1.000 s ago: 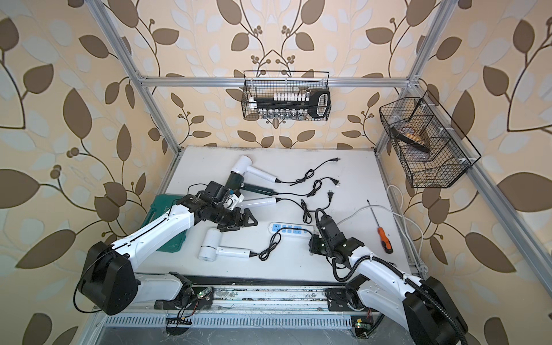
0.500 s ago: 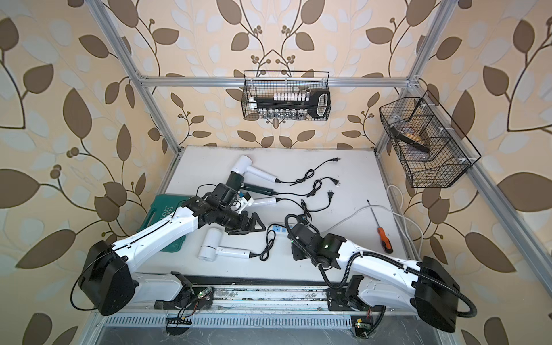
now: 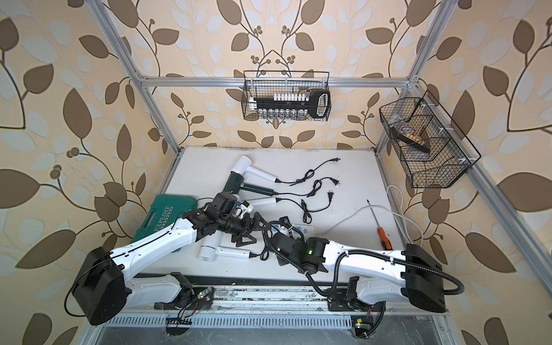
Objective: Charge the blow dryers
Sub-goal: Pick up the plug from the center of the board.
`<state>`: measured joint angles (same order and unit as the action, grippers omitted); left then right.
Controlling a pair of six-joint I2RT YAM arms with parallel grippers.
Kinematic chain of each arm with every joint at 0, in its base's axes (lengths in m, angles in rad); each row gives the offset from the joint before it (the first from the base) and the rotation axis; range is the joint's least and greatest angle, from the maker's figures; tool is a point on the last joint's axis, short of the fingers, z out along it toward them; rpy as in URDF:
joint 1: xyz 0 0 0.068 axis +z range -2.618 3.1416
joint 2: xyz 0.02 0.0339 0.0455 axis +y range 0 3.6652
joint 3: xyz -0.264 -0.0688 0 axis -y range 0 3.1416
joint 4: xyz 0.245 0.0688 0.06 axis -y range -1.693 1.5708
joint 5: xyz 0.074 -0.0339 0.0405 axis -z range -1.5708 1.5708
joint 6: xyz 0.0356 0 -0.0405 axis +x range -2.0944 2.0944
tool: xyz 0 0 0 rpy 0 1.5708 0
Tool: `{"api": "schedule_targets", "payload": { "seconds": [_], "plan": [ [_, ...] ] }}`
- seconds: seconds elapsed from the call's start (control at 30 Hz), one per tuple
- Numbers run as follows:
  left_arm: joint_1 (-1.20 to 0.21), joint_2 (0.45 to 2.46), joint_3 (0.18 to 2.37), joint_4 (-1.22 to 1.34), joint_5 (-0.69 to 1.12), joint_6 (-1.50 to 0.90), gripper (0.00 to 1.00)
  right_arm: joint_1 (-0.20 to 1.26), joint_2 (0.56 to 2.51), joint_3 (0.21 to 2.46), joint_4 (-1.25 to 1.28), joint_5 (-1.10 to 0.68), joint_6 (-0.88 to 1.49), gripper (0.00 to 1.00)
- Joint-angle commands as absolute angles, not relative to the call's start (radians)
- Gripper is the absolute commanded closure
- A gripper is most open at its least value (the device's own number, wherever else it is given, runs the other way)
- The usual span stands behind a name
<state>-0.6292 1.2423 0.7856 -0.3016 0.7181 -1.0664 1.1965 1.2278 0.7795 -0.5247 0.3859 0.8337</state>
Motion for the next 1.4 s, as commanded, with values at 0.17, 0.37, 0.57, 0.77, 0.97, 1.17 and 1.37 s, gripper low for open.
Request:
{"api": "schedule_targets", "payload": {
  "seconds": [0.17, 0.37, 0.57, 0.77, 0.97, 1.17, 1.37],
  "plan": [
    [-0.706, 1.304, 0.892, -0.256, 0.694, -1.344, 0.03, 1.239, 1.153, 0.737, -0.401, 0.374, 0.802, 1.0],
    [-0.707, 1.356, 0.902, -0.255, 0.668, -1.334, 0.16, 1.258, 1.12, 0.725, -0.377, 0.368, 0.797, 1.0],
    [-0.708, 1.389, 0.905, -0.248, 0.655, -1.31, 0.52, 1.267, 1.114, 0.723, -0.382, 0.351, 0.798, 1.0],
    [-0.707, 1.394, 0.94, -0.3, 0.626, -1.256, 0.77, 1.275, 1.101, 0.718, -0.396, 0.36, 0.81, 1.0],
    [-0.707, 1.404, 0.973, -0.337, 0.612, -1.179, 1.0, 1.28, 1.086, 0.714, -0.409, 0.347, 0.799, 0.67],
    [-0.708, 1.374, 0.971, -0.288, 0.632, -1.092, 1.0, 1.279, 1.061, 0.763, -0.509, 0.358, 0.711, 0.33],
    [-0.708, 1.339, 0.947, -0.257, 0.644, -1.052, 1.0, 1.273, 1.051, 0.835, -0.581, 0.34, 0.623, 0.3]
  ]
}}
